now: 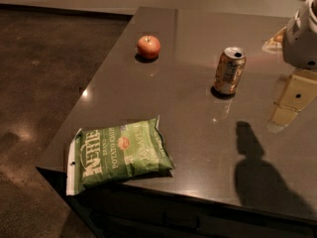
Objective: Move orange can near green jalapeno chip bag
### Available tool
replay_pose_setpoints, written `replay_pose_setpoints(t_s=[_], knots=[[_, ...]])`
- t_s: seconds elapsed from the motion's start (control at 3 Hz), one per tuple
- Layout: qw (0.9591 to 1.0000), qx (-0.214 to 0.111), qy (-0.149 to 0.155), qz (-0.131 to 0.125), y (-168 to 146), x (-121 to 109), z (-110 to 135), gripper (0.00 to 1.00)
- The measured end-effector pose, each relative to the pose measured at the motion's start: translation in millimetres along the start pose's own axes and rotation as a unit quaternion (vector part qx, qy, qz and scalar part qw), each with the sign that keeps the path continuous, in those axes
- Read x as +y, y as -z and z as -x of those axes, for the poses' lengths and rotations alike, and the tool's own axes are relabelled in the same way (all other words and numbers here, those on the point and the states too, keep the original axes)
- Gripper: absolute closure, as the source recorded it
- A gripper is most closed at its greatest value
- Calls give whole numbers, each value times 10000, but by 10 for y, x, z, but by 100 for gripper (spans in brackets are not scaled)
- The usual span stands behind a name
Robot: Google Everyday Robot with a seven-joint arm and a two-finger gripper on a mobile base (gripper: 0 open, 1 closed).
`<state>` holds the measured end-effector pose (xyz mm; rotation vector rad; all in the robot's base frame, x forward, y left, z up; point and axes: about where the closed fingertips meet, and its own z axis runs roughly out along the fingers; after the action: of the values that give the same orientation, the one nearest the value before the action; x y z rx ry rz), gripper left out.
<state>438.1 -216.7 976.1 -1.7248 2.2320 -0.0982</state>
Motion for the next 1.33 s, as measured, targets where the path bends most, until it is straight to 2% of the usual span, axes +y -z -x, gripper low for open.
replay_pose_setpoints(t_s=[0.67, 1.0, 1.33], knots=[[10000, -15, -98, -6, -9, -39, 16, 0], [9993, -107, -359, -14, -91, -211, 74, 0], [9960, -358, -813, 5, -245, -564, 149, 0]])
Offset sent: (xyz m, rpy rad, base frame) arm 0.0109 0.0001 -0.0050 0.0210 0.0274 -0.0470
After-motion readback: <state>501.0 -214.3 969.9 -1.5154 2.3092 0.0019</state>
